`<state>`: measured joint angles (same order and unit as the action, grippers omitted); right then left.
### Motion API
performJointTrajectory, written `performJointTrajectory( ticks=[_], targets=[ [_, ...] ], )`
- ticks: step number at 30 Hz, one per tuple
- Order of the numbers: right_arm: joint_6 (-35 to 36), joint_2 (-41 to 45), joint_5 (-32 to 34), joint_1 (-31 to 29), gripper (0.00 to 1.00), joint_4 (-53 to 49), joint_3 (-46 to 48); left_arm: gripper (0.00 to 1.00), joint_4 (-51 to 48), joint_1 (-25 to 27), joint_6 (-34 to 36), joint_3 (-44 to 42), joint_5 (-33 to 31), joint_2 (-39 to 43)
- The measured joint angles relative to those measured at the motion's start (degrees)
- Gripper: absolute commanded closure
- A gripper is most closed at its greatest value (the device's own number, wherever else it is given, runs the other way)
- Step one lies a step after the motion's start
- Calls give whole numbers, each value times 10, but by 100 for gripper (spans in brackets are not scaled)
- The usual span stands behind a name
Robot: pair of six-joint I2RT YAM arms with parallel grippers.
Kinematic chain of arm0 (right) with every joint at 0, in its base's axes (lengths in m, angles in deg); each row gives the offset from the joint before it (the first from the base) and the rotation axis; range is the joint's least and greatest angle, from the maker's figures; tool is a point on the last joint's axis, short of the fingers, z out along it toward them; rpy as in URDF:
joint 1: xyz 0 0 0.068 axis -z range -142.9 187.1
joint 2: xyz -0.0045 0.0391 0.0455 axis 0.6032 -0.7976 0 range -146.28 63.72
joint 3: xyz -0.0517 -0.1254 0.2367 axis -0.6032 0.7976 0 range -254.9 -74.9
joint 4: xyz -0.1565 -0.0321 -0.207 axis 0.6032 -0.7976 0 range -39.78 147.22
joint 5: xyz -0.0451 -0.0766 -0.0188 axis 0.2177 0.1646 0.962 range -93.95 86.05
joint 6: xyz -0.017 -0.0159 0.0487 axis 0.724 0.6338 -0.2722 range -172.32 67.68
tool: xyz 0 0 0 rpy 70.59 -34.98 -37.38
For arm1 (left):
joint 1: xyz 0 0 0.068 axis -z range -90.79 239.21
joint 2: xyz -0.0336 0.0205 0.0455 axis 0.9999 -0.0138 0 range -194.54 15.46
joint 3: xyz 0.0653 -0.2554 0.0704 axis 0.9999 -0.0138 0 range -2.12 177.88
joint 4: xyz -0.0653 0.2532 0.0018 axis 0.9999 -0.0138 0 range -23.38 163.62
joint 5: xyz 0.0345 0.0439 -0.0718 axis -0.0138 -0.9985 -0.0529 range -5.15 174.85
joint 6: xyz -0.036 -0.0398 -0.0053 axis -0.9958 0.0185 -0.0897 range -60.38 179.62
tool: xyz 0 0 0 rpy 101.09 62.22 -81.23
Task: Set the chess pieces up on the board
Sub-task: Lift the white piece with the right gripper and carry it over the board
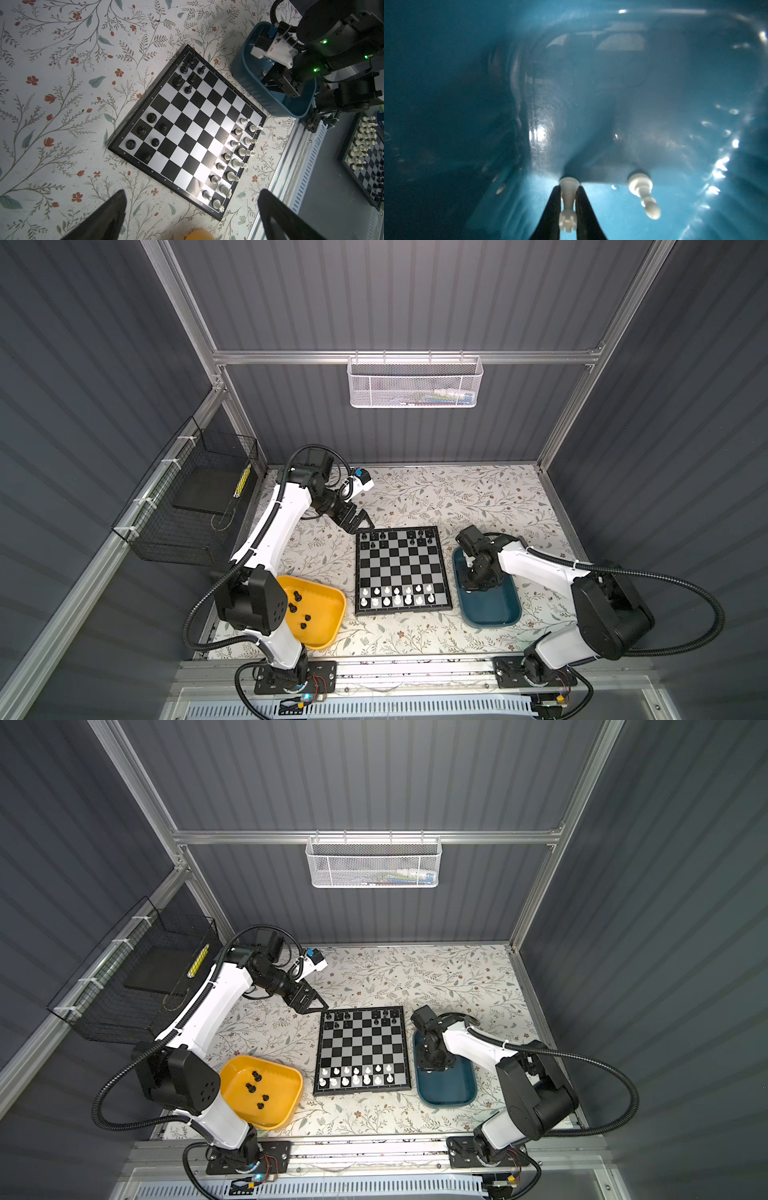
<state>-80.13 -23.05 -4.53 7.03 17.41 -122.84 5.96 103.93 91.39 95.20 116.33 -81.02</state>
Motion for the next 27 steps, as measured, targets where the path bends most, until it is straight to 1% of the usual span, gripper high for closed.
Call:
performJointTrajectory(
  ticks=[7, 11, 19, 27],
  targets=[
    [3, 4, 4, 0, 85, -8, 0, 0, 0, 0, 0, 0, 0, 0],
    [9, 23, 10, 0, 85, -29, -3, 0, 0, 0, 0, 0, -2, 0],
    [17, 66, 19, 0, 84, -84, -44, 1, 0, 0, 0, 0, -4, 0],
    [22, 75, 25, -16, 84, -127, -86, 0, 0, 0, 0, 0, -4, 0]
  ],
)
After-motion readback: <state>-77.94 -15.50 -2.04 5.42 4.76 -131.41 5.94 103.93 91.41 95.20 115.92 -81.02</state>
